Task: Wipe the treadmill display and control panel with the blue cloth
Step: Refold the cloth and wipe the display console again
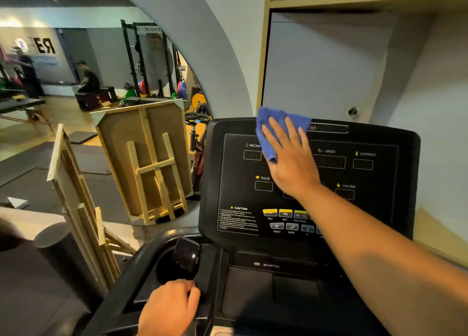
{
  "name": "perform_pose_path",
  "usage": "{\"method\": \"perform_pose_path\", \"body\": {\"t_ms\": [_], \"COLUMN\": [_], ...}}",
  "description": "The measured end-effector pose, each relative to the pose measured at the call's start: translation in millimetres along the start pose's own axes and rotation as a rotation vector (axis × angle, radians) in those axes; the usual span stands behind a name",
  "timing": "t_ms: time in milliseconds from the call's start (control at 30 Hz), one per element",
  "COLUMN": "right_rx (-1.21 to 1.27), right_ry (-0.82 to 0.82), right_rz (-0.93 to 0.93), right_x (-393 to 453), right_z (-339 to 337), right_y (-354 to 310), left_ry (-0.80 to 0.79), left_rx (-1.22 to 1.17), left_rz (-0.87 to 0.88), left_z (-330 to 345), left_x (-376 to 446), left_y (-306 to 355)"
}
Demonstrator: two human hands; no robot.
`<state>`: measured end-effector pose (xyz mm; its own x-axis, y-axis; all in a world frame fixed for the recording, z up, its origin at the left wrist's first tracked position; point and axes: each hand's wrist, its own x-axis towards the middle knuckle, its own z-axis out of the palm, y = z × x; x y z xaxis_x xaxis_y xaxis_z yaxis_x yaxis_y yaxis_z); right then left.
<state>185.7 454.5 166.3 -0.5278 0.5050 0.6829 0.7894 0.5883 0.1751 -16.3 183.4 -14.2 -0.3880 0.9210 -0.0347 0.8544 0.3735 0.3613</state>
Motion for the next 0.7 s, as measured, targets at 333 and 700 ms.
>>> {"method": "perform_pose_path", "body": {"t_ms": [333, 700], "right_rx": [0.131, 0.208], "right_ry": [0.115, 0.098], "right_rz": [0.655, 0.991], "right_x": [-103.8, -153.6], "right_z": [-21.6, 3.7], "right_y": [109.3, 28.8], "left_ry": [-0.012, 0.035], "left_rx": [-0.008, 0.007], "left_rz": [-0.007, 0.027], "left_z": [-1.0, -0.4], "left_x": [2.7, -3.8], "left_y": [-0.7, -1.9]}}
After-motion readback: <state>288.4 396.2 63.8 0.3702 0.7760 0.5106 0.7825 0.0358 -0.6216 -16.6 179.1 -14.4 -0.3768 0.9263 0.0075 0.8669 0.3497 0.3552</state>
